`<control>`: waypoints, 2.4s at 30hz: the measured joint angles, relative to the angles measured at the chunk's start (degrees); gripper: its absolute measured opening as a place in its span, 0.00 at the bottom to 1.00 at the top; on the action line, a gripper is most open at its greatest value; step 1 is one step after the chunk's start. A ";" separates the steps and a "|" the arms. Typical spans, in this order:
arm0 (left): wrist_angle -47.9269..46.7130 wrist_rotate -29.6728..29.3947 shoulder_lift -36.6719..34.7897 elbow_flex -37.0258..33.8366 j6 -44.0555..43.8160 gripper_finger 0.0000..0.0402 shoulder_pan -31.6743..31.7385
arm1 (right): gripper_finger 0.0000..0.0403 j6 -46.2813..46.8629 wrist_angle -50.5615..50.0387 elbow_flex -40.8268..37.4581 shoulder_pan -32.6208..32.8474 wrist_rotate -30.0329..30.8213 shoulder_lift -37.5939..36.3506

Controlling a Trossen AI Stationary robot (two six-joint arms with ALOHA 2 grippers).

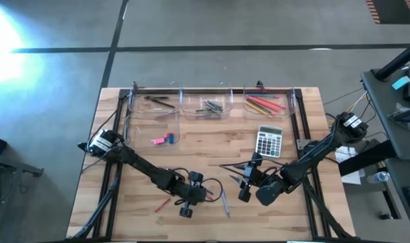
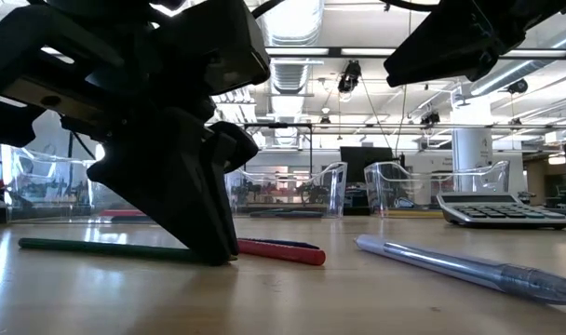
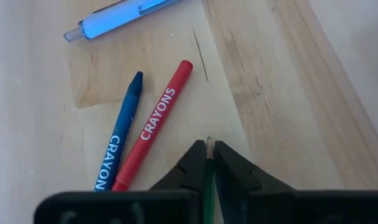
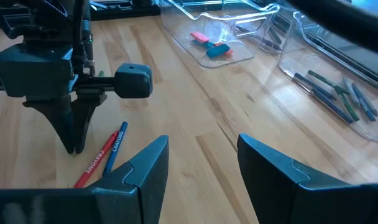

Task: Sort crayons/erasers/pens/pencils in bins
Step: Put the green pencil into the top right transparent bin

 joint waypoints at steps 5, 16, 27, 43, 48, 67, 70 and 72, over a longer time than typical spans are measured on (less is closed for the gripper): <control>-0.60 -0.02 -0.75 0.76 0.06 0.01 -0.02 | 0.45 0.00 -0.01 0.00 0.01 0.00 0.00; -2.63 -0.49 -7.02 1.19 0.80 0.01 -0.61 | 0.45 0.00 -0.03 0.00 0.00 -0.01 0.00; -4.42 -0.39 -9.70 1.38 1.77 0.00 -0.63 | 0.45 0.00 -0.04 0.00 0.00 -0.22 0.00; -22.04 0.08 -11.65 2.65 3.46 0.21 0.75 | 0.45 0.00 -0.04 0.00 0.00 -0.22 0.00; -30.03 0.02 -11.50 4.54 3.13 0.27 1.92 | 0.45 0.00 -0.02 0.00 -0.15 -0.22 0.00; -30.99 1.79 -5.66 5.90 -0.43 0.27 3.93 | 0.45 0.00 -0.02 0.00 -0.37 -0.22 0.00; -30.98 2.76 -5.19 5.72 -1.16 0.27 4.01 | 0.45 0.00 -0.01 0.00 -0.37 -0.23 0.00; -30.91 3.41 -5.09 5.41 -1.20 0.27 4.04 | 0.45 0.00 0.00 0.00 -0.37 -0.24 0.00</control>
